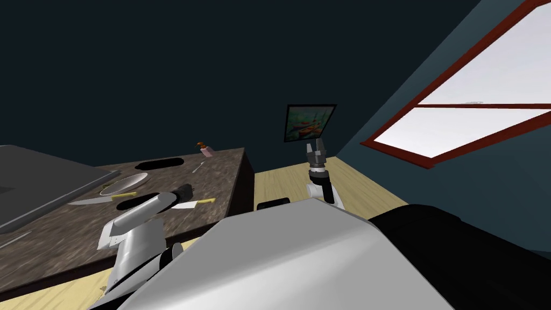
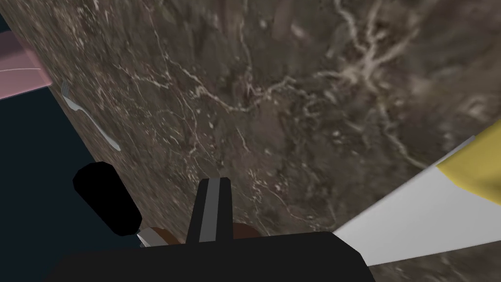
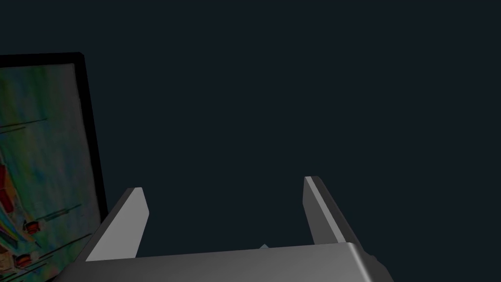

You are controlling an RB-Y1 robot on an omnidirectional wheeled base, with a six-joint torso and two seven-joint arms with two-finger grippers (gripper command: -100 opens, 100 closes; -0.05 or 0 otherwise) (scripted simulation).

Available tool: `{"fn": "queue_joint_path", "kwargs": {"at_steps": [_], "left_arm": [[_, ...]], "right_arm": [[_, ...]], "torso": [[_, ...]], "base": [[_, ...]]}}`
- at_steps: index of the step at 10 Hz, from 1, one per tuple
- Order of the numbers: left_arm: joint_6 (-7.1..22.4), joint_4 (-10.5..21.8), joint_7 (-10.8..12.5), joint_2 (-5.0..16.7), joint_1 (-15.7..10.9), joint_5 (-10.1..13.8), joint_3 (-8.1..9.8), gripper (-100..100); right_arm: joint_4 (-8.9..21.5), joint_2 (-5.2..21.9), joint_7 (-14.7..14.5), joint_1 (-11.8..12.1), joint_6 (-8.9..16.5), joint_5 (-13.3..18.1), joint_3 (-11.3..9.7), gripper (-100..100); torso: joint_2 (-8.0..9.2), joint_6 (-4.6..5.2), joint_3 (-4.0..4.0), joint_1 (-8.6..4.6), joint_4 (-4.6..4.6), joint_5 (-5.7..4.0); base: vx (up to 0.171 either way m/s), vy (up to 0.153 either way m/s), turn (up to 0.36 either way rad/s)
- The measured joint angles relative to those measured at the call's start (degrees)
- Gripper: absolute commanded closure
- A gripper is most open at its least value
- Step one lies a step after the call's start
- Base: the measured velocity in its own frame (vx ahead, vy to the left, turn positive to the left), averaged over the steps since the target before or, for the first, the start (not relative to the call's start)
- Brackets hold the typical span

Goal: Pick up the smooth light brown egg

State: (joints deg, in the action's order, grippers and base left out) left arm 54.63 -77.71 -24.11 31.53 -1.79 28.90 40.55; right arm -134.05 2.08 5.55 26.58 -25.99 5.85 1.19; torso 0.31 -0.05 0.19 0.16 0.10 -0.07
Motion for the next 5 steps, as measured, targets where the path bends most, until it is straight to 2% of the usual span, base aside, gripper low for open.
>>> {"fn": "queue_joint_path", "kwargs": {"at_steps": [2, 3, 4, 5], "left_arm": [[0.0, -0.8, 3.2, 0.1, 0.0, -2.2, -1.69, 100], [0.0, -0.9, 4.4, 0.1, -0.1, -2.4, -1.88, 100], [0.1, -1.5, 5.9, 0.2, 0.0, -3.8, -2.91, 100], [0.2, -1.9, 7.6, 0.2, -0.1, -4.6, -3.55, 100]], "right_arm": [[0.0, 0.0, 0.0, 0.0, 0.0, 0.0, 0.0, 0], [0.0, 0.0, 0.0, 0.0, 0.0, 0.0, 0.0, 0], [0.0, 0.0, 0.0, 0.0, 0.0, 0.0, 0.0, 0], [0.0, 0.0, 0.0, 0.0, 0.0, 0.0, 0.0, 0]], "torso": [[0.10, 0.01, 0.05, 0.10, 0.02, 0.02], [-0.01, 0.00, -0.01, 0.04, 0.00, 0.01], [0.06, 0.06, 0.02, 0.08, 0.01, 0.01], [0.09, 0.01, 0.05, 0.08, 0.02, 0.02]], "base": [[-0.067, 0.042, -0.046], [-0.081, 0.050, -0.161], [-0.093, 0.046, -0.104], [-0.044, 0.015, 0.013]]}}
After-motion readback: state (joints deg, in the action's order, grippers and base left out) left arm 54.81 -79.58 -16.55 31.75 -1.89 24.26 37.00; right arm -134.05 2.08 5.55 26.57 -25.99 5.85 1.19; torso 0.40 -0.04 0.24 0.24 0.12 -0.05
